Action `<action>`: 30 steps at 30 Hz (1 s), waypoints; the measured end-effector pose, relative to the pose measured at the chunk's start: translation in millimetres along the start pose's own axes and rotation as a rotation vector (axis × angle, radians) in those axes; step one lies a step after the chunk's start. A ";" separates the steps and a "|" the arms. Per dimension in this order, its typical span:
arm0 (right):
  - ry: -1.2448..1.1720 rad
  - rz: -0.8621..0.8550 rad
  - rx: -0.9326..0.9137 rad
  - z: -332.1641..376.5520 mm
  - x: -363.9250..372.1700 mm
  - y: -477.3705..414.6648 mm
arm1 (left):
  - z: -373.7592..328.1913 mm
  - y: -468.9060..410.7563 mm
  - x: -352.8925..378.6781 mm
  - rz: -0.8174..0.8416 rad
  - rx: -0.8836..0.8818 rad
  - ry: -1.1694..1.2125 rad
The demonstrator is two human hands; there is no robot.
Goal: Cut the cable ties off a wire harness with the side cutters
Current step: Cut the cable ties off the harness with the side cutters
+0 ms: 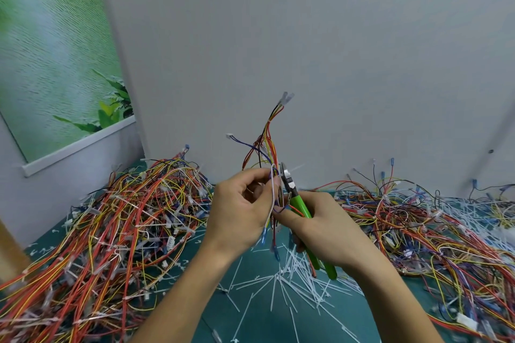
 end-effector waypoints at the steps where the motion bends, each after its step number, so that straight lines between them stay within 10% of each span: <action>1: 0.017 -0.005 0.004 -1.3 0.1 -0.6 | 0.1 0.1 0.1 -0.001 -0.007 -0.004; 30: -0.039 0.024 -0.018 -3.7 2.6 -0.7 | -7.7 -0.3 -5.1 0.005 -0.064 -0.004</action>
Point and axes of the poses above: each hand's wrist, its own y-axis away from the middle knuckle, its own x-axis out of the palm, z = x × y, the point moved 3 cm from there along -y, towards the middle knuckle, and after that the axes turned 14 degrees about -y, right-handed, at the moved point
